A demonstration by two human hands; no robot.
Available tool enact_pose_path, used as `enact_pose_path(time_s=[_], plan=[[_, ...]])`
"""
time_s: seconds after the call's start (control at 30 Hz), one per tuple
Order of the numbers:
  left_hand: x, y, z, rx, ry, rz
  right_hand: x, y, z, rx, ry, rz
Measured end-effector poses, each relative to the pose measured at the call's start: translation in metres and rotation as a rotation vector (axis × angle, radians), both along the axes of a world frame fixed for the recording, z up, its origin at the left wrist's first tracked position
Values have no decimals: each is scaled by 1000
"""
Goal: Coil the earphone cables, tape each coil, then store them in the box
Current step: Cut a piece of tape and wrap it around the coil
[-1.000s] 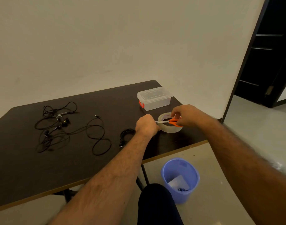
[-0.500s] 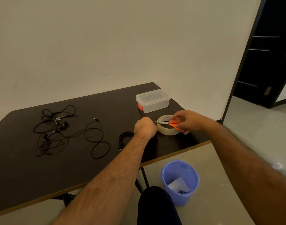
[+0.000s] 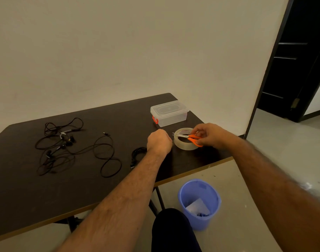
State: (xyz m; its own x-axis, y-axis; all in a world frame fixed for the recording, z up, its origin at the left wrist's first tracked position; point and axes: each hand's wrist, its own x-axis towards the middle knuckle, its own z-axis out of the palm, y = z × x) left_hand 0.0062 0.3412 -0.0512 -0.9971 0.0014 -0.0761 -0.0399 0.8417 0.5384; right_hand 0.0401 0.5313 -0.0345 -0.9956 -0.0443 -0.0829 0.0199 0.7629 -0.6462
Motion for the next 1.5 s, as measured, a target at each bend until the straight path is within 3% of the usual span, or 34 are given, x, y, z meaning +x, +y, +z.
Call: enact_pose_path(time_s=[0.4, 0.57, 0.7, 0.77, 0.87, 1.13, 1.5], plan=[[6, -20, 22, -94, -58, -66, -4, -14, 0, 239, 137, -277], [13, -26, 22, 20, -109, -66, -7, -17, 2, 85, 57, -313], [20, -26, 22, 208, -204, -46, 1, -15, 6, -145, 162, -402], [23, -26, 23, 275, -245, -31, 11, -15, 11, -310, 122, -331], [24, -25, 24, 332, -282, -10, 32, -9, 16, -500, -101, -145], [27, -21, 25, 402, -273, 40, 62, -2, -4, -576, -543, 212], [28, -20, 36, 490, -358, 86, 49, -23, -11, -714, -571, 240]])
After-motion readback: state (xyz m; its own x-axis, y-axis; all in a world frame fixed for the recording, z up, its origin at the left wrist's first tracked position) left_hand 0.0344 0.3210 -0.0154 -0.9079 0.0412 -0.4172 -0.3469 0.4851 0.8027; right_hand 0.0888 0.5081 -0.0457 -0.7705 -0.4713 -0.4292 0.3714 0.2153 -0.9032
